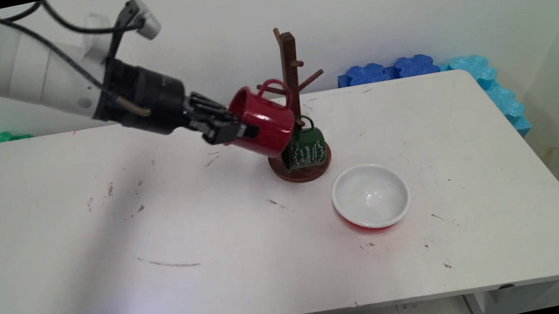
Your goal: Place the picked object on the table
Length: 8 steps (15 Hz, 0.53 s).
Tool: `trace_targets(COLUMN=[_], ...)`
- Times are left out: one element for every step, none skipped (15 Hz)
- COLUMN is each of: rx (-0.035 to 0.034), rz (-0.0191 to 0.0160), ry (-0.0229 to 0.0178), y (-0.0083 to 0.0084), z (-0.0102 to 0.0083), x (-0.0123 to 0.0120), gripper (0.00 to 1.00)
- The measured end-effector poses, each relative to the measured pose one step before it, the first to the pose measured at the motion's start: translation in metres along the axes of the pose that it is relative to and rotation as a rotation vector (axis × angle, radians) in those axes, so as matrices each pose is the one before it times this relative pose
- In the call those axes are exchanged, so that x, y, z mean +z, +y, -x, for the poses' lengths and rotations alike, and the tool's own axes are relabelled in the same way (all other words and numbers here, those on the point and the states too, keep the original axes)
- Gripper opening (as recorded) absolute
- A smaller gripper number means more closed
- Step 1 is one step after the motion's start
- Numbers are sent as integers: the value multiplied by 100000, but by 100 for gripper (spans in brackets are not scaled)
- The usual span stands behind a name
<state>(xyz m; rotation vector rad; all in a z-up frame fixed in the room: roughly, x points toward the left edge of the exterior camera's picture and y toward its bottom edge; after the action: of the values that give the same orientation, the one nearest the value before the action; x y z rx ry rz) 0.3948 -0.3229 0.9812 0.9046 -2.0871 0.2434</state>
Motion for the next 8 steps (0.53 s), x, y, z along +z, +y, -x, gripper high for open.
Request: trace_targets(rx=[1232,1581,1510,1855,1938,1761,2060,2025], rz=[-1007,-1226,-1117,-1340,-1431,-1274,-1474,-1507], ry=[-1046,-1321,-1191,-1411,-1404,-1226,-1408,-1440], y=[-230,-288,-268,-320,-354,-324,-377,-408], z=[421,504,445,523,492,429,475,467], x=[-367,-389,-298,-312,-241,-151,-131,-52], gripper=[0,0,0,0,0,0,0,0])
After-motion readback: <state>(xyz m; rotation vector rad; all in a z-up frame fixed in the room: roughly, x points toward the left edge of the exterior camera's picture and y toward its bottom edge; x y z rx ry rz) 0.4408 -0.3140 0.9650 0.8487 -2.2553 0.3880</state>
